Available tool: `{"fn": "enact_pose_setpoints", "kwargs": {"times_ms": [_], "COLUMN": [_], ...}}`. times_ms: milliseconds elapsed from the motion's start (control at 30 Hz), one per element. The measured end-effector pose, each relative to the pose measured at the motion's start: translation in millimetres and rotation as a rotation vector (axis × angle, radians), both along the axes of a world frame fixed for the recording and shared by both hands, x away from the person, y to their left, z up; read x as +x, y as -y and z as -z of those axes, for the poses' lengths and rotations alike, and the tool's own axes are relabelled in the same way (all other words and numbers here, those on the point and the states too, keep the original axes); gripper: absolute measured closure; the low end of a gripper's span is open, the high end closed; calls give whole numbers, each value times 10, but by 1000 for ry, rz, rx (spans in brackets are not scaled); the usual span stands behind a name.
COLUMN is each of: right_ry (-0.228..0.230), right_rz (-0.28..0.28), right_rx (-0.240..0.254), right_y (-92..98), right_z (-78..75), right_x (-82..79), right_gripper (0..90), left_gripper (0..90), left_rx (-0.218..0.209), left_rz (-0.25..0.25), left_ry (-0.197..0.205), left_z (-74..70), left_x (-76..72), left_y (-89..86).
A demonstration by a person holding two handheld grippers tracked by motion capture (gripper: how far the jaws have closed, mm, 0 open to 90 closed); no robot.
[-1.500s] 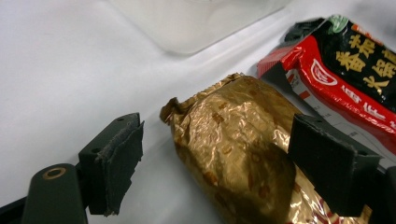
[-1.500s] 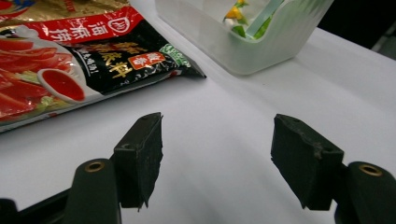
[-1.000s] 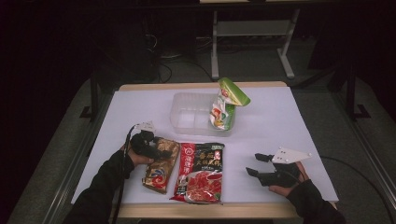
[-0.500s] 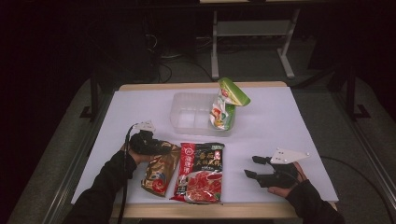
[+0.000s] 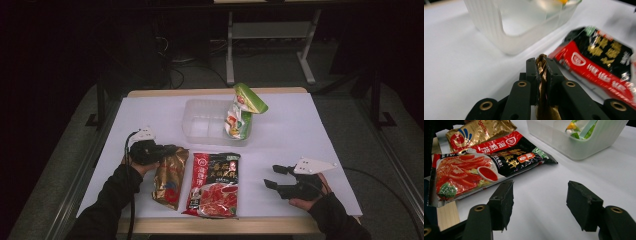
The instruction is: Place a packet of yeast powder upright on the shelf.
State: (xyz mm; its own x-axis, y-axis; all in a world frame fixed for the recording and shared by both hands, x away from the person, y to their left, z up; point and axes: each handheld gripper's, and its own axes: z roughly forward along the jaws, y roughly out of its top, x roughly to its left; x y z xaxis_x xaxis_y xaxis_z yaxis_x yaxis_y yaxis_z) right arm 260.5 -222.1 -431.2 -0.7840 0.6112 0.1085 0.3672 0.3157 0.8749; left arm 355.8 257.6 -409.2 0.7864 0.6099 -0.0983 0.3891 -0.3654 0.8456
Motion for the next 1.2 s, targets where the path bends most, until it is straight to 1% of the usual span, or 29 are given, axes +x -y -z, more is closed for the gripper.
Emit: {"fn": "enact_pose_setpoints", "kwargs": {"times_ms": [33, 67, 133, 167, 200, 233, 267, 300, 333, 367, 400, 433, 467, 500, 567, 600, 667, 700, 767, 833, 867, 933, 967, 1000, 1067, 1100, 1133, 1200], "right_ry": [1, 3, 6, 9, 9, 11, 14, 19, 35, 58, 87, 102, 111, 128, 179, 195, 192, 192, 192, 179, 174, 159, 157, 149, 135, 127, 128, 127], "right_rz": [3, 6, 10, 11, 15, 17, 22, 30, 40, 52, 61, 63, 66, 74, 101, 112, 135, 142, 169, 174, 178, 169, 175, 183, 206, 208, 216, 228], "right_rx": [1, 5, 9, 9, 11, 11, 11, 3, -15, -48, -88, -103, -102, -115, -169, -168, -143, -138, -131, -104, -89, -37, -25, -24, -34, -44, -56, -58], "right_y": [6, 11, 21, 27, 32, 39, 45, 48, 47, 41, 34, 35, 40, 41, 43, 54, 85, 99, 119, 144, 153, 176, 184, 187, 201, 213, 226, 260], "right_z": [-4, -8, -15, -17, -20, -23, -24, -27, -28, -27, -21, -11, -1, 6, 17, 29, 58, 70, 87, 88, 85, 77, 75, 79, 102, 114, 123, 126], "right_x": [0, 1, -1, 0, -2, -4, -6, -9, -11, -21, -29, -32, -37, -42, -49, -50, -39, -30, -13, -4, -1, 1, 2, 6, 15, 20, 18, 10], "right_gripper": [374, 374, 373, 374, 374, 373, 371, 368, 365, 362, 363, 363, 362, 361, 352, 350, 340, 330, 319, 299, 294, 277, 273, 272, 244, 243, 238, 231], "left_gripper": [837, 840, 843, 845, 846, 847, 848, 849, 851, 852, 853, 853, 854, 855, 856, 857, 859, 860, 862, 864, 864, 864, 864, 864, 864, 864, 864, 865], "left_rx": [-7, -17, -35, -52, -64, -72, -80, -86, -102, -107, -111, -123, -126, -130, -152, -157, -168, -172, -185, -197, -203, -205, -205, -210, -211, -216, -221, -241], "left_rz": [-17, -20, -46, -40, -50, -56, -52, -70, -78, -69, -77, -75, -63, -68, -66, -71, -70, -76, -72, -83, -76, -86, -81, -86, -81, -86, -84, -96], "left_ry": [27, 46, 94, 100, 117, 133, 139, 164, 174, 172, 194, 208, 219, 242, 255, 269, 278, 290, 293, 298, 292, 302, 298, 303, 306, 316, 317, 336], "left_z": [-37, -76, -157, -195, -232, -269, -302, -330, -354, -376, -393, -410, -431, -451, -489, -503, -524, -531, -545, -553, -556, -558, -561, -561, -569, -573, -583, -602], "left_x": [-29, -53, -119, -141, -173, -202, -223, -253, -274, -285, -307, -330, -347, -370, -401, -416, -437, -448, -458, -466, -461, -464, -461, -468, -475, -481, -485, -499], "left_y": [-14, -32, -53, -65, -73, -77, -78, -84, -88, -88, -90, -91, -89, -85, -84, -81, -76, -79, -80, -85, -90, -90, -88, -81, -74, -67, -65, -62]}}
